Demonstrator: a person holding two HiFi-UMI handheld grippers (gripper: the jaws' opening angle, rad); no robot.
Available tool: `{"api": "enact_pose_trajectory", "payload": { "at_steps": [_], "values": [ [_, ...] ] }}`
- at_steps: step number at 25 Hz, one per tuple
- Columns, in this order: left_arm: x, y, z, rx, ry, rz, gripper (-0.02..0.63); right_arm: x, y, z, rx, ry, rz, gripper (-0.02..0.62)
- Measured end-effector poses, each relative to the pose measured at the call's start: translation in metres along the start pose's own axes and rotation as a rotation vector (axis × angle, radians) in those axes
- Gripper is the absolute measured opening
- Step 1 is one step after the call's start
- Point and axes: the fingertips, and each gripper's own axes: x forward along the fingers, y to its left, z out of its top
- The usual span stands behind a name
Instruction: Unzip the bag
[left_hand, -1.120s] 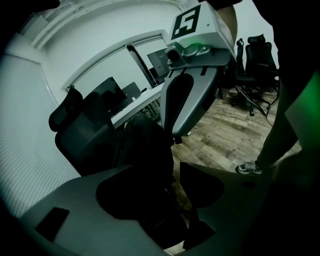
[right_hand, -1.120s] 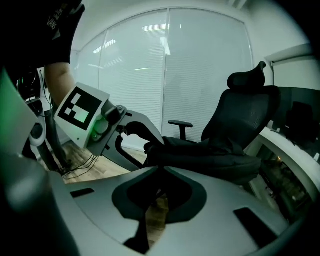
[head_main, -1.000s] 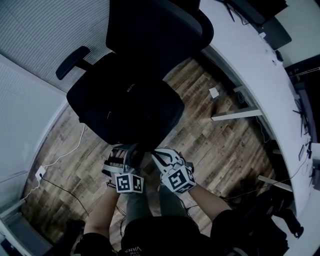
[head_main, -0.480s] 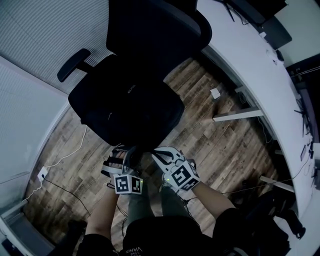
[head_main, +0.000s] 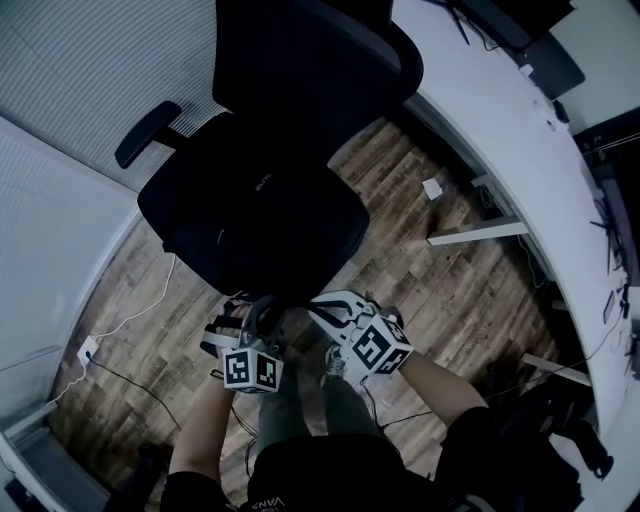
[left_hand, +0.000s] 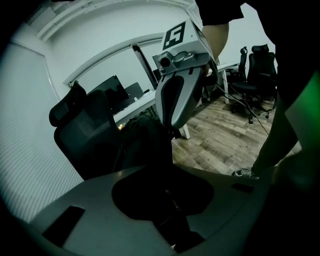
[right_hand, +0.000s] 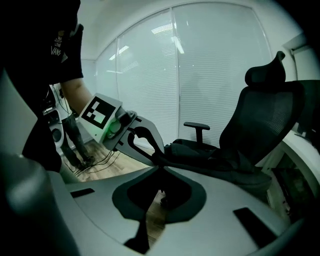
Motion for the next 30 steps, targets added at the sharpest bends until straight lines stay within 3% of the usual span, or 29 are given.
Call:
{"api": "enact_pose_trajectory", "payload": {
  "at_steps": [9,30],
  "values": [
    [-0.001,0.001,0.002,-0.026,-0.002,-0.012,0.083,-0.01,-0.008,-0.004,-0.034,-0.003,0.031,0.052],
    [0.004,0.003,0.006,-0.077,-0.008,-0.007,0.078,-0.031,-0.042,-0.016,-0.065,-0.009,0.201,0.051]
  ]
}}
